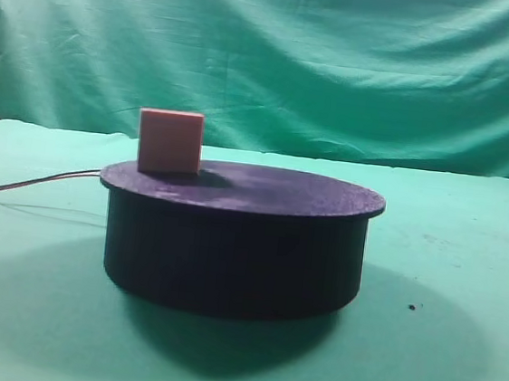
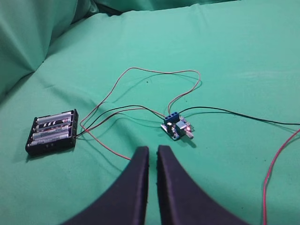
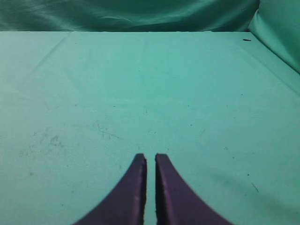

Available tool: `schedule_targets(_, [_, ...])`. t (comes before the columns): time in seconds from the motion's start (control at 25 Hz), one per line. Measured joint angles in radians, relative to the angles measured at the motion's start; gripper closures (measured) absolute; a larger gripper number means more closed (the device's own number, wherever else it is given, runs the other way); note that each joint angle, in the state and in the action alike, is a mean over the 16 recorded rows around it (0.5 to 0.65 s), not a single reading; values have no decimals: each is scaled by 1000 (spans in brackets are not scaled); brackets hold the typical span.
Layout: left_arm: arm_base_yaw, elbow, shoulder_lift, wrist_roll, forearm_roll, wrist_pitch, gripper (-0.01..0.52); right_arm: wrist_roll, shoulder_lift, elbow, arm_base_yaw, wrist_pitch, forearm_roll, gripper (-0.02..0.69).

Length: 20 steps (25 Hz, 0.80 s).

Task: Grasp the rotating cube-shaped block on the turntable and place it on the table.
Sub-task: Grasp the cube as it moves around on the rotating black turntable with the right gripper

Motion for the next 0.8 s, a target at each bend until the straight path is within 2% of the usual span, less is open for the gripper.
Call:
schedule_targets(0.2, [0, 0, 0, 0, 0, 0, 514, 46, 81, -107, 0, 39, 25, 616])
schedule_targets(0.44, [0, 0, 0, 0, 0, 0, 514, 50, 258, -264, 0, 267, 52, 616])
schedule_targets(0.64, [0, 0, 0, 0, 0, 0, 514, -12, 435, -365, 5, 458, 105, 625])
schedule_targets(0.8, [0, 0, 0, 0, 0, 0, 514, -95, 559, -404, 37, 526, 170, 637])
